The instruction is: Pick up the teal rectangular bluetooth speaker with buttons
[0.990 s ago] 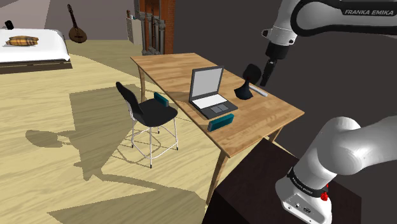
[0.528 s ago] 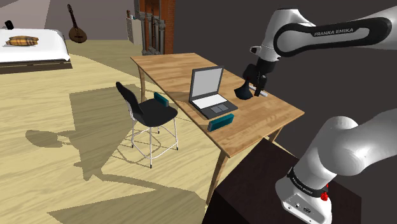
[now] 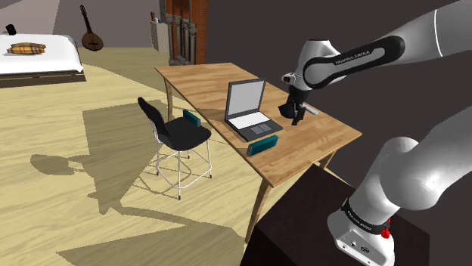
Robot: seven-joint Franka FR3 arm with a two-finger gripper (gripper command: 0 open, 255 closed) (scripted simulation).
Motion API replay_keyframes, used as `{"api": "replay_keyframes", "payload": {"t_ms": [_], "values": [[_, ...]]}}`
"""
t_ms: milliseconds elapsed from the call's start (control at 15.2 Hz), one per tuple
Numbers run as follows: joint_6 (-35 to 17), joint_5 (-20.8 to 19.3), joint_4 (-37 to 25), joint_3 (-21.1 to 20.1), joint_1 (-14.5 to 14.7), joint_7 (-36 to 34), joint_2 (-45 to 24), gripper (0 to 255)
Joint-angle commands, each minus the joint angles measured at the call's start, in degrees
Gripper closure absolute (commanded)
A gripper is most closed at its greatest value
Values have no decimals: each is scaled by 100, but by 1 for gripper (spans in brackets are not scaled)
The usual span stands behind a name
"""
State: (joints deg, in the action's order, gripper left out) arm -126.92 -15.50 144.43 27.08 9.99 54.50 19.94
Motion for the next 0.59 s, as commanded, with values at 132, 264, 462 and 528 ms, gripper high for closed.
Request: {"api": "replay_keyframes", "payload": {"t_ms": [132,264,462,528], "values": [[-811,322,-151,406,300,1175,-975,0],[-1172,644,-286,550,441,1831,-1515,0],[-1639,1307,-546,596,542,2911,-2355,0],[-1771,1547,-648,539,516,3277,-2632,0]]}}
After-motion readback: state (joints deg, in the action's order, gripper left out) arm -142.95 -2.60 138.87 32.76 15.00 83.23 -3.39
